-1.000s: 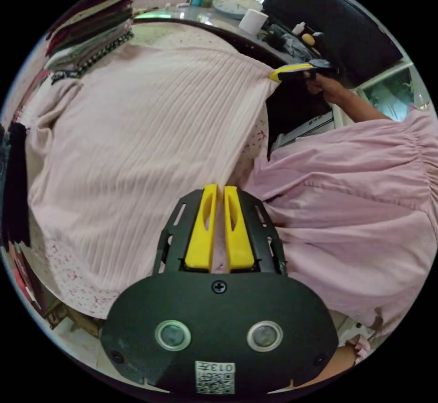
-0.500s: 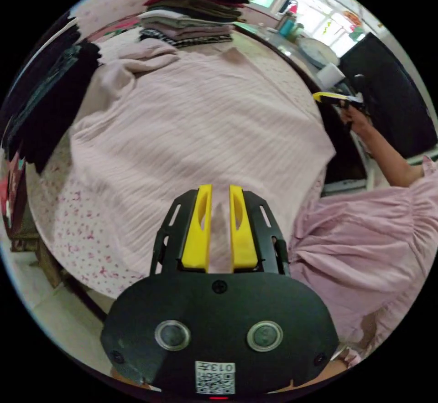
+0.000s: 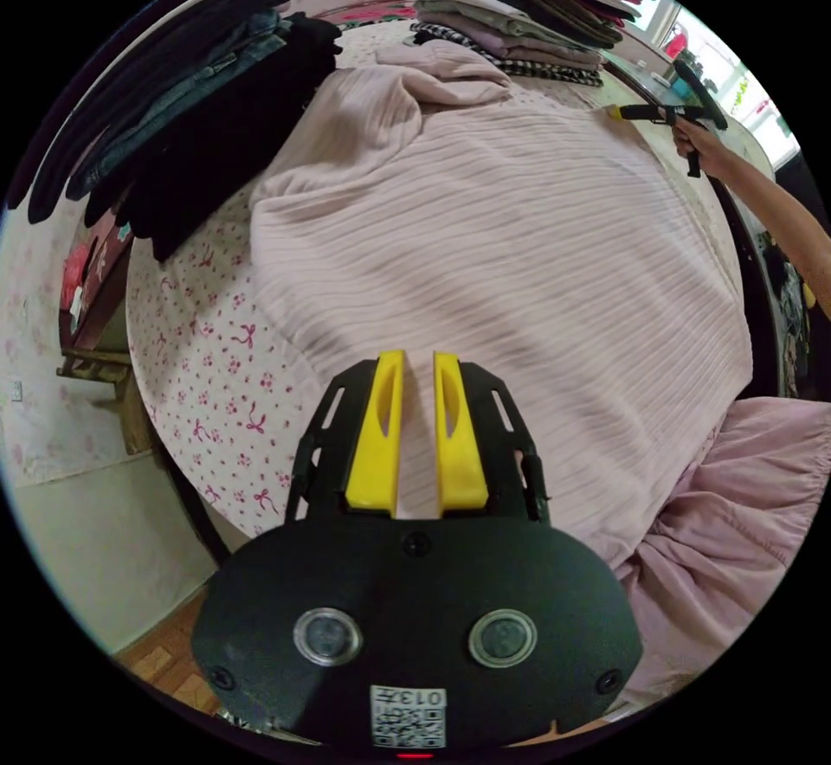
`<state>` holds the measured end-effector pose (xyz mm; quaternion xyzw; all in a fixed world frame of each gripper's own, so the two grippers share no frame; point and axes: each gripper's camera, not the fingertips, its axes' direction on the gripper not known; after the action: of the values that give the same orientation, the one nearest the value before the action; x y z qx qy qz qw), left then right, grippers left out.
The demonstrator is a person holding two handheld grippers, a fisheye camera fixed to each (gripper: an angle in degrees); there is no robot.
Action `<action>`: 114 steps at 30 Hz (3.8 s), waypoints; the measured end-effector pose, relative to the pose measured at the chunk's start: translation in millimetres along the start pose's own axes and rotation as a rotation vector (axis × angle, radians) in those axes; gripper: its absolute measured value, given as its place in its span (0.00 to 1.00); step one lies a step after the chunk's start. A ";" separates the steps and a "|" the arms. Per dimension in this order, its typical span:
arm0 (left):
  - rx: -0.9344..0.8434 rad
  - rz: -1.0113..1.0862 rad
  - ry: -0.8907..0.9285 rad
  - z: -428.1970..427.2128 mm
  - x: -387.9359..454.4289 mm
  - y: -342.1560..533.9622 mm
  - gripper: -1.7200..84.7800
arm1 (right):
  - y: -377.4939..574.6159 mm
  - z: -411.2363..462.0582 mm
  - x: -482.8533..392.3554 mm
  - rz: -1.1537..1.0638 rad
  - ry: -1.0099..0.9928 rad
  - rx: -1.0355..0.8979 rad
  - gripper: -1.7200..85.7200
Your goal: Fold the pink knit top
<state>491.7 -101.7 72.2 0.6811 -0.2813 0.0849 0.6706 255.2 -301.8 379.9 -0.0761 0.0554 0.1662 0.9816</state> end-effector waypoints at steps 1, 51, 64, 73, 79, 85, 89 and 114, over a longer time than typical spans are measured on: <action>-0.002 -0.016 0.008 1.4 -5.4 1.6 0.08 | -6.0 8.9 -0.7 -0.020 -0.005 -0.036 0.08; 0.171 -0.494 0.263 -38.5 -223.4 96.3 0.10 | 147.6 -16.0 -197.3 -0.165 0.160 -0.117 0.09; 0.220 -0.266 0.098 -72.4 -138.5 112.8 0.11 | 176.5 -74.7 -252.2 -0.237 0.181 -0.059 0.04; 0.100 -0.283 0.048 -32.3 -105.0 130.2 0.06 | 216.5 -95.0 -257.3 -0.199 0.244 -0.127 0.03; 0.174 -0.196 0.024 -56.0 -63.6 161.1 0.05 | 257.0 -145.0 -283.5 -0.238 0.251 -0.035 0.02; 0.087 -0.223 -0.038 -31.6 -54.5 178.6 0.03 | 307.2 -140.1 -292.8 -0.241 0.316 -0.146 0.02; 0.191 -0.241 0.059 -62.5 -54.6 208.8 0.03 | 324.8 -186.8 -291.0 -0.175 0.289 -0.038 0.02; 0.022 -0.183 0.408 -22.0 17.8 331.5 0.18 | 434.6 -247.4 -358.4 -0.402 0.242 -0.032 0.10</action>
<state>347.5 -66.3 369.9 0.6796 -0.0757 0.1628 0.7113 -247.3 -51.7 128.0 -0.1204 0.1538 -0.0423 0.9798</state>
